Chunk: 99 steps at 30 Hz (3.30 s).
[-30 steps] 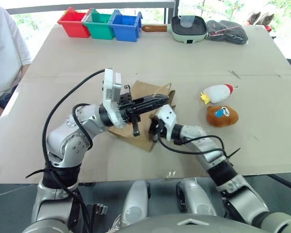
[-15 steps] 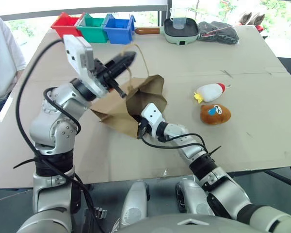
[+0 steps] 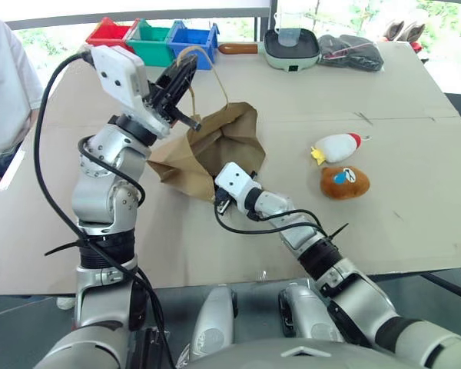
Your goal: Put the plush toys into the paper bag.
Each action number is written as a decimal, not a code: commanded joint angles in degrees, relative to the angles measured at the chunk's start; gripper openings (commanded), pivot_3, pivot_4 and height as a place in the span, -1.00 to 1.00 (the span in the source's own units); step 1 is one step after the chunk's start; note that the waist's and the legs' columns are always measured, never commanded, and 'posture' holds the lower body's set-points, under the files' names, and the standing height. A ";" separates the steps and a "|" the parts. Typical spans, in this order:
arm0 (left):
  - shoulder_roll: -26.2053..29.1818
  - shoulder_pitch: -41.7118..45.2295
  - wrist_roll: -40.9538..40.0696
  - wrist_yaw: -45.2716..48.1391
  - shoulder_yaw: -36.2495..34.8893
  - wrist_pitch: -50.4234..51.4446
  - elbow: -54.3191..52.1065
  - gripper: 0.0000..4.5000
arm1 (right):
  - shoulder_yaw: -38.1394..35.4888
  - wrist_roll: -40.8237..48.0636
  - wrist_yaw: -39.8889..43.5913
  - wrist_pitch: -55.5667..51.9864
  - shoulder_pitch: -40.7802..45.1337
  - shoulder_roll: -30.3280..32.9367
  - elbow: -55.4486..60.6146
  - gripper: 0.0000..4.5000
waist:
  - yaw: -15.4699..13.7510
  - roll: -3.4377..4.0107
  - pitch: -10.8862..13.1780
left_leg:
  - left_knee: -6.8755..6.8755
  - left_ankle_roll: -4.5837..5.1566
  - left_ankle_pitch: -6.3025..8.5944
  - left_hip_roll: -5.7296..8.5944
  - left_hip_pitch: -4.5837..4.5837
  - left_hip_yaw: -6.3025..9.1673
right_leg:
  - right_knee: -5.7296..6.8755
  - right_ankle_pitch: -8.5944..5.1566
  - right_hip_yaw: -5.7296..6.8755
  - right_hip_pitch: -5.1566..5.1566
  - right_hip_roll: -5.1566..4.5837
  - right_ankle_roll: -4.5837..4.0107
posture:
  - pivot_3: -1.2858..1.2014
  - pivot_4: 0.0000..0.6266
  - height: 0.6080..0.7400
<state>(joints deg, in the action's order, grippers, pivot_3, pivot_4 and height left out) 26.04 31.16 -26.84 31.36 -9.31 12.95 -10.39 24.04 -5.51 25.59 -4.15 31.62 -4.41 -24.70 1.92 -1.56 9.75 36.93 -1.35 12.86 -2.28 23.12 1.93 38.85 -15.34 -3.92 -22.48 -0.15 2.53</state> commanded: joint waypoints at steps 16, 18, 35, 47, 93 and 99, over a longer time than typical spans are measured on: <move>-0.66 1.11 0.49 18.78 4.94 -10.86 9.20 -1.00 | -25.19 14.90 -1.21 -49.80 -19.53 24.98 68.69 0.94 | -0.05 0.13 0.12 | 0.17 0.01 0.00 0.02 0.75 0.09 | 0.02 0.00 0.11 -0.64 0.00 0.03 | 0.03 -0.52 1.00; -1.40 2.17 0.87 19.21 5.12 -12.04 11.20 -1.00 | -28.12 13.51 -4.14 -56.68 -21.24 26.72 69.20 0.94 | -0.11 0.12 0.12 | 0.18 0.01 0.00 0.03 0.76 0.06 | 0.01 0.00 0.09 -0.64 -0.01 0.03 | 0.03 -0.52 1.00; -3.14 4.23 -14.78 31.40 4.89 2.60 10.54 -1.00 | -31.20 21.27 4.03 -40.94 -25.91 33.14 66.89 -0.98 | 0.28 0.10 0.13 | 0.19 0.02 0.01 0.03 0.77 0.03 | -0.02 -0.02 0.02 -0.63 0.03 0.07 | 0.03 -0.52 1.00; -5.88 6.64 -13.93 33.00 6.23 2.60 11.40 -1.00 | -2.64 13.13 11.00 -29.18 -0.57 29.16 41.46 -0.98 | 0.33 0.06 0.20 | 0.23 0.02 0.01 0.01 0.76 0.06 | -0.05 -0.01 0.03 -0.61 0.07 0.04 | 0.03 -0.52 1.00; -3.49 -2.84 -13.06 17.46 -0.61 0.62 -0.31 -1.00 | -28.84 25.81 13.67 -41.91 -3.04 31.93 41.77 -0.98 | 0.62 0.17 0.27 | 0.23 0.03 0.01 0.02 0.76 0.05 | -0.03 0.01 0.00 -0.57 0.02 0.04 | 0.03 -0.52 1.00; -2.73 -1.66 -15.12 19.36 0.14 2.91 -0.40 -1.00 | -16.85 23.81 11.42 -39.24 -0.63 26.57 45.32 -0.98 | 0.57 0.17 0.27 | 0.22 0.03 0.01 0.01 0.71 0.06 | -0.01 0.00 0.01 -0.57 0.06 0.05 | 0.03 -0.52 1.00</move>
<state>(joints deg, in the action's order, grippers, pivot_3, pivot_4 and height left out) 23.04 27.92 -40.31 49.99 -8.94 15.46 -8.48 2.75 19.58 37.46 -46.02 28.82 23.36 19.29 2.49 -1.39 10.02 37.15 -1.32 12.87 -2.27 23.82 1.99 38.85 -15.33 -3.92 -23.05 -0.08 2.58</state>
